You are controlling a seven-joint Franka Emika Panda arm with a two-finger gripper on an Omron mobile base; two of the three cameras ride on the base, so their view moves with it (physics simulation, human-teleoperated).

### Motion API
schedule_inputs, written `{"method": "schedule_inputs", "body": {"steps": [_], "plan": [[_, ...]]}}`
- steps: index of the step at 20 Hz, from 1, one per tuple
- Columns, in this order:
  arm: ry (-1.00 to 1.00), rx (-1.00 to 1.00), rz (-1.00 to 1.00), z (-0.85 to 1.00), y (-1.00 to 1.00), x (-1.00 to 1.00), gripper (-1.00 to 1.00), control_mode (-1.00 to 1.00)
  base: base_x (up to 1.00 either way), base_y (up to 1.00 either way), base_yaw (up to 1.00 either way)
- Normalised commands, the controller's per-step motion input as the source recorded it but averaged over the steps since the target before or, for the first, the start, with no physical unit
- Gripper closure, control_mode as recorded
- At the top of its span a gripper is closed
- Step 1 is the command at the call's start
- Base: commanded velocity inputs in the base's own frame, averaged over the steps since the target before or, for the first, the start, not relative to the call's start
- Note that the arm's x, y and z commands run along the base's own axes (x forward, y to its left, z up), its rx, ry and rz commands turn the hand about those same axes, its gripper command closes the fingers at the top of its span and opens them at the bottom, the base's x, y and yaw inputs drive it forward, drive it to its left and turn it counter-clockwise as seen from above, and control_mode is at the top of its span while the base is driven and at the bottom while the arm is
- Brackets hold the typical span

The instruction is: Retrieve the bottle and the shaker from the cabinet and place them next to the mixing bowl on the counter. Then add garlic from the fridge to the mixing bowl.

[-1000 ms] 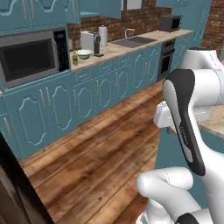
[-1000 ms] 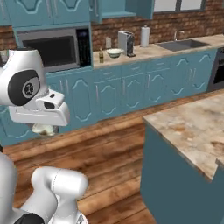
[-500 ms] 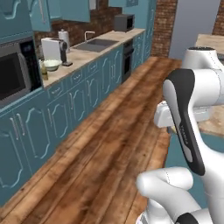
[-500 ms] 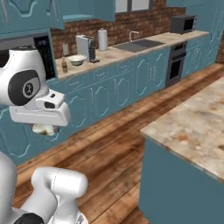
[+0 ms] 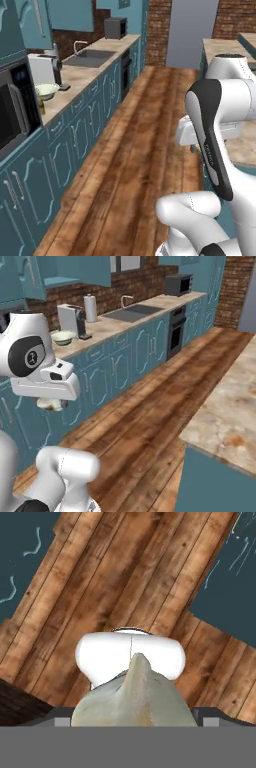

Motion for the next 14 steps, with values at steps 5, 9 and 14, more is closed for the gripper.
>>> {"method": "schedule_inputs", "body": {"steps": [5, 9, 14], "plan": [[0.00, 0.00, 0.00, 0.00, 0.00, 0.00, 1.00, 1.00, 1.00, 0.50, -0.30], [0.00, 0.00, 0.00, 0.00, 0.00, 0.00, 1.00, 1.00, 0.82, 0.46, -0.33], [0.00, 0.00, 0.00, 0.00, 0.00, 0.00, 1.00, 1.00, 0.61, 0.15, -0.29]]}}
